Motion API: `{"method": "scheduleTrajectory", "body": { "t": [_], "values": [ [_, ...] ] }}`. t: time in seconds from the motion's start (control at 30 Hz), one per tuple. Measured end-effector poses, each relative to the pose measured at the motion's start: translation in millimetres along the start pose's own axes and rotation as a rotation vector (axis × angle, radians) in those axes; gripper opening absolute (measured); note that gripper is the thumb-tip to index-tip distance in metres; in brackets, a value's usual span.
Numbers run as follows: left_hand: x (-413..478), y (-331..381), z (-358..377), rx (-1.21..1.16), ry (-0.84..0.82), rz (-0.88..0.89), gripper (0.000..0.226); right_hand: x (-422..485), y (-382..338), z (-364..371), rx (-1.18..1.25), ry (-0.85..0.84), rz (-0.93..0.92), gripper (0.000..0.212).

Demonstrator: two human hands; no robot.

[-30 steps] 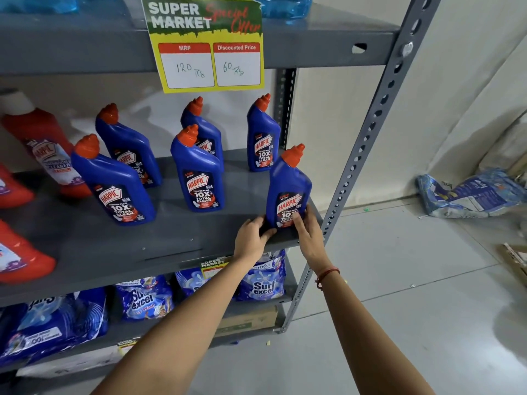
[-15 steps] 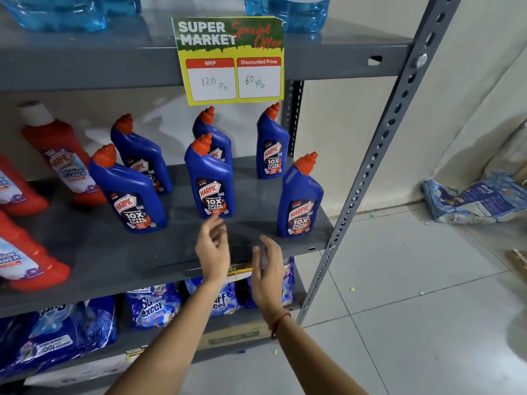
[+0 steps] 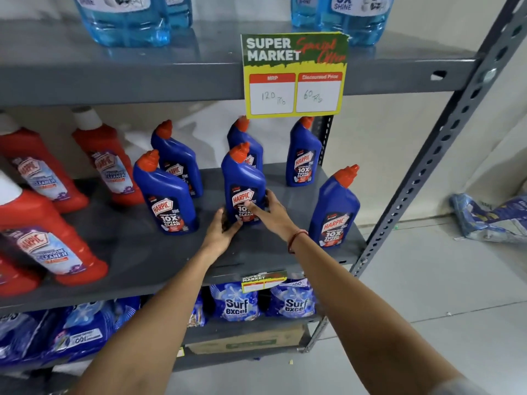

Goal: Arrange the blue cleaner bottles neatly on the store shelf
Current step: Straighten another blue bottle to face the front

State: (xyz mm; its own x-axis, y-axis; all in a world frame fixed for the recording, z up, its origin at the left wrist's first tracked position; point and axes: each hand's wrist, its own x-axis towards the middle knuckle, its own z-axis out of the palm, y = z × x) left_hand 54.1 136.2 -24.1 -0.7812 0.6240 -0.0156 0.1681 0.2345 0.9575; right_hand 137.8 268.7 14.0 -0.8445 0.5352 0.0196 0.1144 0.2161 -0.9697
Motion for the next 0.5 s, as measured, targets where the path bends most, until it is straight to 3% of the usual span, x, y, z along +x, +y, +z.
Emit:
{"method": "scheduleTrajectory", "body": {
  "t": [0.23, 0.5],
  "values": [
    [-8.8, -2.9, 3.4, 0.119, 0.123, 0.042, 0.047, -11.2, 12.8, -4.6, 0.031, 0.008, -0.037, 0.041],
    [-38.7, -3.6, 15.8, 0.214, 0.126, 0.139, 0.042, -46.3, 27.8, -18.0, -0.037, -0.024, 0.010, 0.055]
  ]
}}
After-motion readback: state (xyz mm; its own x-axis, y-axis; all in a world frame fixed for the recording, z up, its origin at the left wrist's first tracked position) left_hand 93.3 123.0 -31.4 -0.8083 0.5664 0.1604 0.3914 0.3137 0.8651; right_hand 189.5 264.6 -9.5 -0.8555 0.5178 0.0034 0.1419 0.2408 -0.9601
